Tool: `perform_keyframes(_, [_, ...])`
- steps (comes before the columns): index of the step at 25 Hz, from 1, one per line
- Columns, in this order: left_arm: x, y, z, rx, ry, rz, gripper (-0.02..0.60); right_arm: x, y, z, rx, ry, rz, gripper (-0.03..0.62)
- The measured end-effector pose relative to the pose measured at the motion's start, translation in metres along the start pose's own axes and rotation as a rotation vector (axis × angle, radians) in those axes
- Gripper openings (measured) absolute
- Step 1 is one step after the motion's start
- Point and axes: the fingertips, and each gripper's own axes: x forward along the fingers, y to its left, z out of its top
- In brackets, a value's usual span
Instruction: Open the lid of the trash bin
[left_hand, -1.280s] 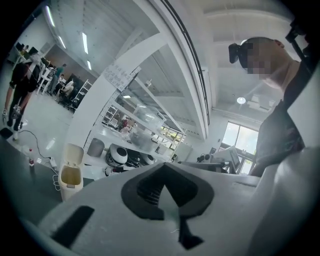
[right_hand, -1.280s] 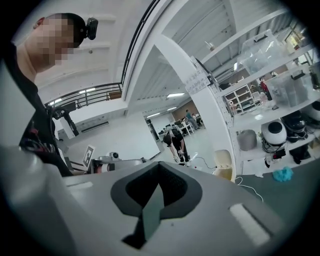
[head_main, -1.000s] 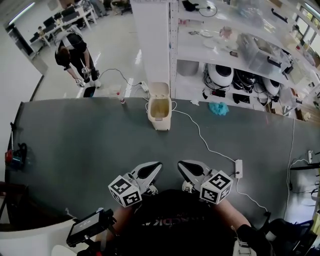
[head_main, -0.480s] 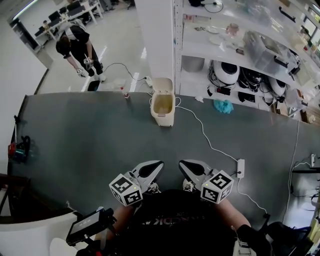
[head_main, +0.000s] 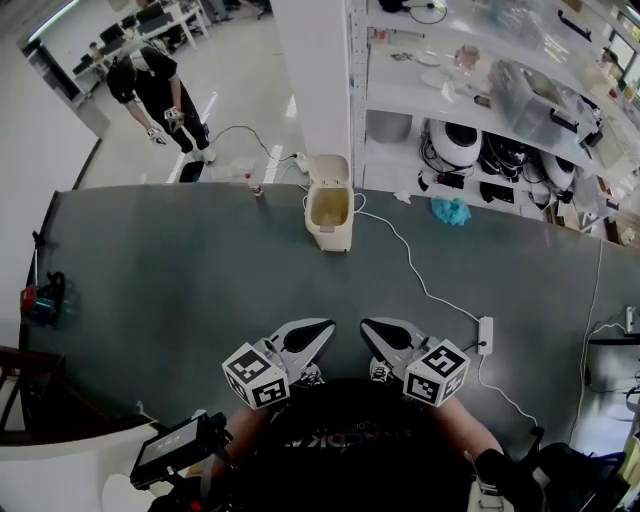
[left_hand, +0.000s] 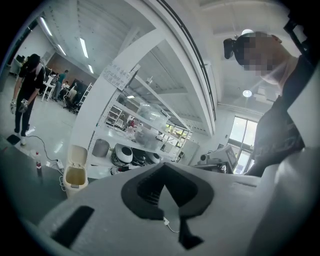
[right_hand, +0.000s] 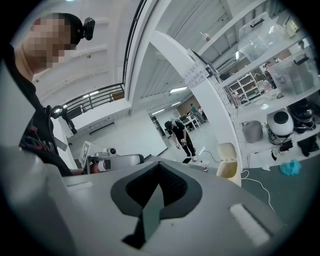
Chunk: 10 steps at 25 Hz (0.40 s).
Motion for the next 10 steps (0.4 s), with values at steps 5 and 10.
perform_keyframes(5, [-0.0004, 0.0005, 0.0003, -0.009, -0.006, 0.006, 0.0, -0.0019, -0.0014, 0.0005, 0.003, -0.001, -0.003, 0.008])
perform_keyframes(10, [-0.0047, 0.0017, 0.0026, 0.002, -0.011, 0.016, 0.0, 0.0005, -0.0005, 0.0, -0.004, 0.002, 0.0, 0.008])
